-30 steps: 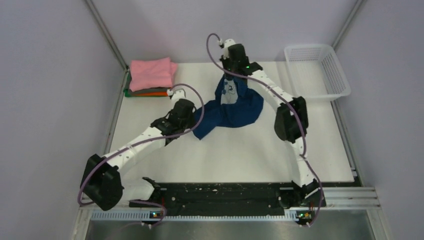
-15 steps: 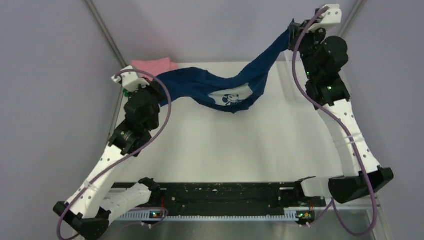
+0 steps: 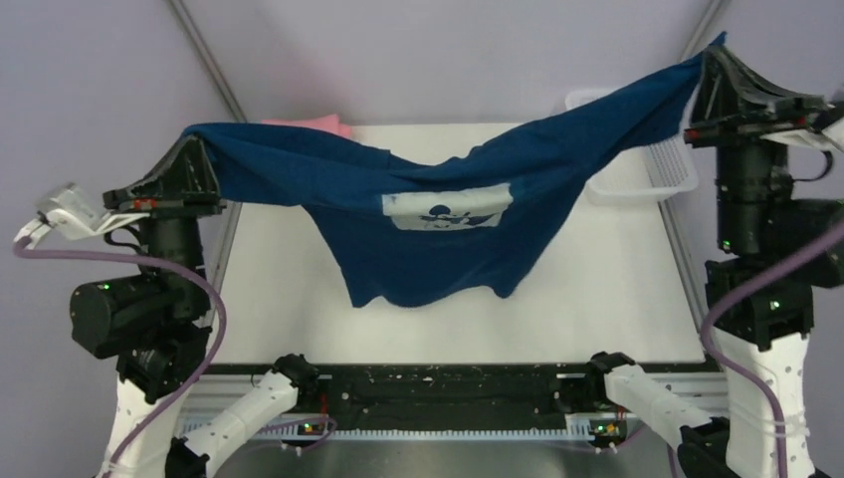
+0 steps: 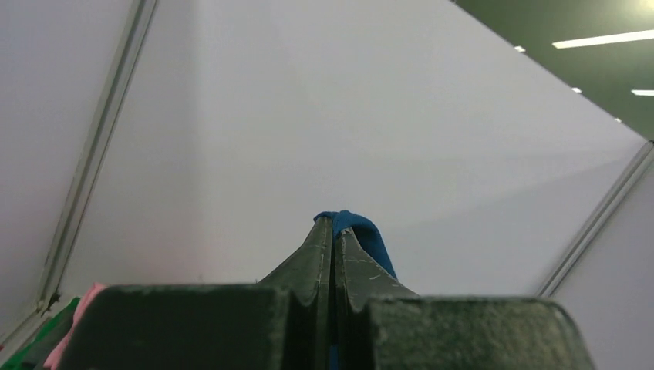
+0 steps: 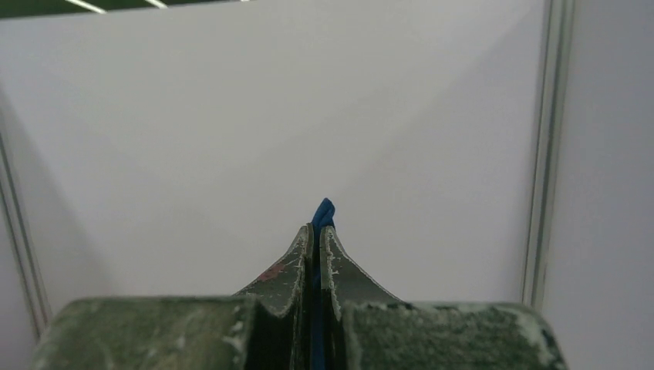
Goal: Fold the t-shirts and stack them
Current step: Flatten out the tshirt
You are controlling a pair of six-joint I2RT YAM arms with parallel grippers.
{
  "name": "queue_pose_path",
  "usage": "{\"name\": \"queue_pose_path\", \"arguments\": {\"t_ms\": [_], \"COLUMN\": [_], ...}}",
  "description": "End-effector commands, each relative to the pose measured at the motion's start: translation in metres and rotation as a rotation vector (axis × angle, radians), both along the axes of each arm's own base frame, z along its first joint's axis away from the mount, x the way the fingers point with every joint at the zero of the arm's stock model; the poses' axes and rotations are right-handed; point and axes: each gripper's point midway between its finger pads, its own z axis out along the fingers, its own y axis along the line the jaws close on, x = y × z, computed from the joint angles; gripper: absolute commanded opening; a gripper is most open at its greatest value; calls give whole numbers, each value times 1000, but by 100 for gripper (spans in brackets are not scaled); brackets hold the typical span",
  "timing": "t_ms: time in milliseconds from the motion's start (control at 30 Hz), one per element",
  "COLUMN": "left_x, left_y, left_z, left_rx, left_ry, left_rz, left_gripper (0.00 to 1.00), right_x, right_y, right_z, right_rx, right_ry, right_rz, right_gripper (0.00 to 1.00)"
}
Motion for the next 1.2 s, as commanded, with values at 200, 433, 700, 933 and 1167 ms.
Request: {"name": "queue_pose_path", "arguments": {"t_ms": [200, 433, 700, 933, 1167], "left_x": [80, 256, 360, 344, 287], "left_y": [-6, -11, -55, -73, -123], "left_z": [19, -125, -356, -396, -442], "left_rx": [63, 99, 184, 183, 138], "left_ry": [144, 625, 1189, 1254, 1328], "left_rz": [252, 312, 116, -9, -297], "left_gripper": [0, 1, 84, 99, 99], "right_x": [48, 200, 342, 354, 331], "right_y": [-18, -16, 20, 48, 94], "right_z": [-7, -125, -373, -431, -457], "right_rx": [-2, -56, -137, -70, -18], "right_ry": [65, 362, 834, 972, 1052], "right_rz": [-185, -343, -222, -89, 173], "right_gripper": [0, 0, 34, 87, 99]}}
